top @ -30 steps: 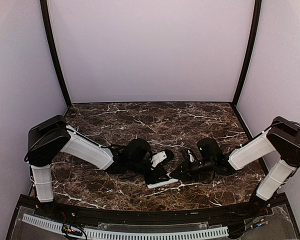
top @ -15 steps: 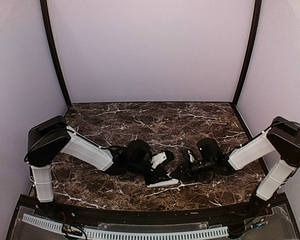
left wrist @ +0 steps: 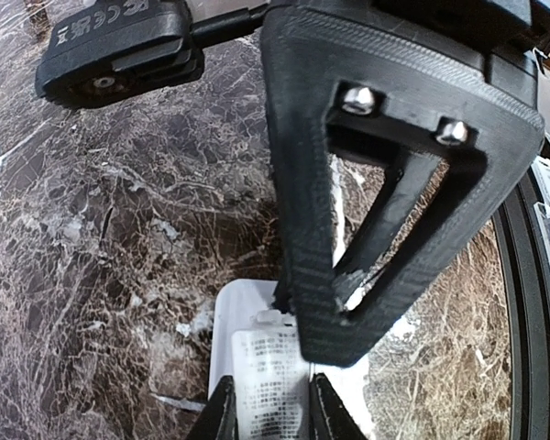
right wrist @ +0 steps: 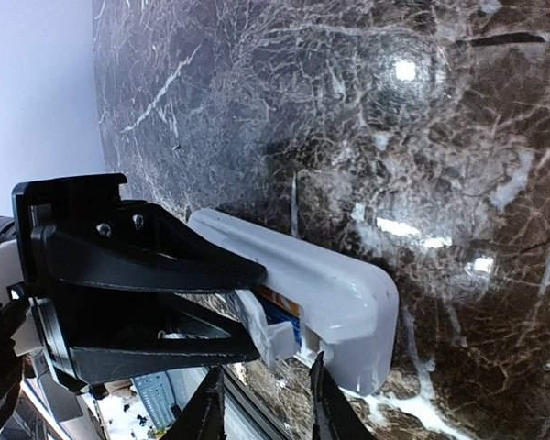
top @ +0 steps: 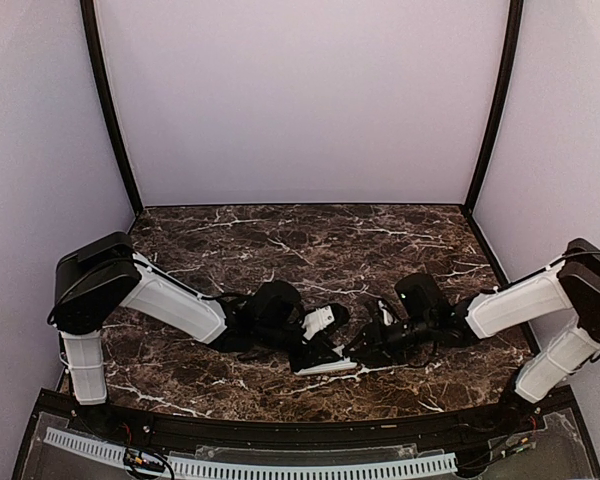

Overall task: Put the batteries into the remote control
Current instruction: Load the battery cover onto the remote control without the battery cover.

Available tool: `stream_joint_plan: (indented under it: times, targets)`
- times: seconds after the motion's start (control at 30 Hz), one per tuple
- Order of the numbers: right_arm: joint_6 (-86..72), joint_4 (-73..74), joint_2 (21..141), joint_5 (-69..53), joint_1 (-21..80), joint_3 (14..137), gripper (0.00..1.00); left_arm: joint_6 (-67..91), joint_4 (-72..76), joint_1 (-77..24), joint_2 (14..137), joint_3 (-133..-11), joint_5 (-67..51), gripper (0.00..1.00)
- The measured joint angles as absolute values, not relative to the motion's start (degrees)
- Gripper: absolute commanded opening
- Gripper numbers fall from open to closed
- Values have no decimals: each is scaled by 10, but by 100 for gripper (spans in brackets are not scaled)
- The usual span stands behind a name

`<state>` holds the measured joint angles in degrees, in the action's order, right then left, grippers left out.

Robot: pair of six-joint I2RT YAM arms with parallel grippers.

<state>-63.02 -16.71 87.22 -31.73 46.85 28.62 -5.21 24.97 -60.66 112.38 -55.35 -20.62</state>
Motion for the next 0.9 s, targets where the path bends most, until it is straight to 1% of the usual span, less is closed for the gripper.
stream_joint_plan:
  times: [0.17,0.3,0.4,0.7,0.9]
  targets:
    - [-611,-98,848,-300,468,295,30,-67,244,-608,1121,-553,-203,18]
    - [-594,-52,842,-287,468,303,22,-76,240,-610,1119,-553,-203,18]
    - [-583,-29,842,-282,468,313,19,-84,238,-610,1119,-553,-204,18]
    - [-564,-36,846,-285,467,328,18,-95,235,-610,1118,-553,-206,18]
    - [-557,-47,872,-287,467,339,15,-99,235,-610,1118,-553,-208,18]
